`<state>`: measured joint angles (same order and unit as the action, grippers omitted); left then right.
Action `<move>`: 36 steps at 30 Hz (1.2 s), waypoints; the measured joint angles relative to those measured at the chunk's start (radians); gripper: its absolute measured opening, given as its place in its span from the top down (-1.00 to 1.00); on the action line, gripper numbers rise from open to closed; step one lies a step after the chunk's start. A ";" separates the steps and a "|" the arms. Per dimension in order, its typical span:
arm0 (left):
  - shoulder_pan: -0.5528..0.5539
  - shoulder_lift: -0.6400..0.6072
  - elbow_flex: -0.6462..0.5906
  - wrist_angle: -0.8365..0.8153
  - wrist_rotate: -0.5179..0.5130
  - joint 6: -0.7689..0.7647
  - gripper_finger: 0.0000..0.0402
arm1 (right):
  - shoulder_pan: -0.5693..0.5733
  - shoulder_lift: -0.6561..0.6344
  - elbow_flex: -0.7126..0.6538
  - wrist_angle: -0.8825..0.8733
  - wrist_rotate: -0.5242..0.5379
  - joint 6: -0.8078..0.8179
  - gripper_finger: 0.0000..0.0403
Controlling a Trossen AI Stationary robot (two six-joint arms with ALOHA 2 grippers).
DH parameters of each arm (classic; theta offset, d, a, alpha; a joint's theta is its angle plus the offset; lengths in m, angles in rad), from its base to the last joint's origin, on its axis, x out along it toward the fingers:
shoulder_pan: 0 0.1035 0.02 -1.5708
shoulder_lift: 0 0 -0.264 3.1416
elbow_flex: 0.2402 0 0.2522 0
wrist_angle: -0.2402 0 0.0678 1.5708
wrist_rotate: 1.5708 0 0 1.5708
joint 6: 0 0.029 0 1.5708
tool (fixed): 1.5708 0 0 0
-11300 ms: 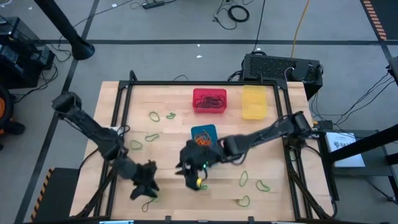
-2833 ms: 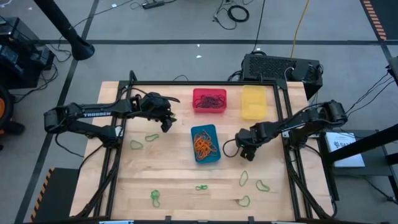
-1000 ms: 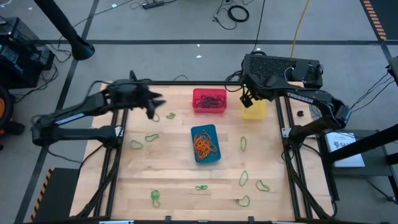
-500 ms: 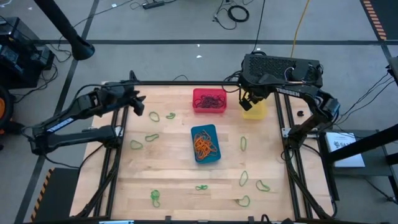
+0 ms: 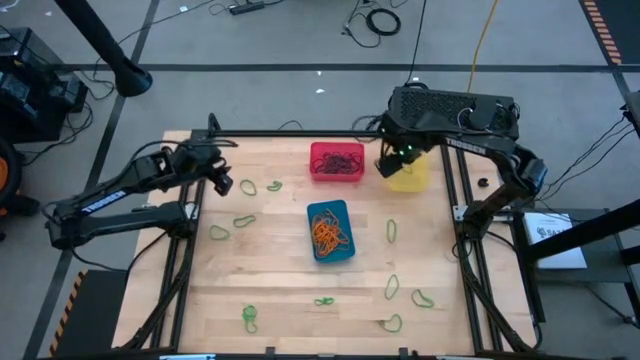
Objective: Sort rubber bands into baskets
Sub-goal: Put the green rubber band into the yellow bin
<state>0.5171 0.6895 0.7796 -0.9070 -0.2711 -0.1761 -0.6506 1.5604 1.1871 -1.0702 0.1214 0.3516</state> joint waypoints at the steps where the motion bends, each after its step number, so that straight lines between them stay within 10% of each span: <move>1: 0.000 0.000 -0.017 0.000 -0.002 -0.001 0.03 | 0.010 0.000 0.024 0.016 -0.035 0.012 0.26; 18: 0.000 0.024 -0.034 0.037 -0.008 0.001 0.03 | 0.357 0.216 0.208 0.954 -0.120 -0.023 0.39; 36: 0.000 0.024 -0.034 0.040 0.016 0.008 0.03 | 0.356 0.946 1.018 0.565 -0.206 -0.236 0.11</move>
<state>0.5167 0.7132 0.7457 -0.8673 -0.2546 -0.1680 -0.2946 2.5068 2.2048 -0.5054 -0.0845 0.1153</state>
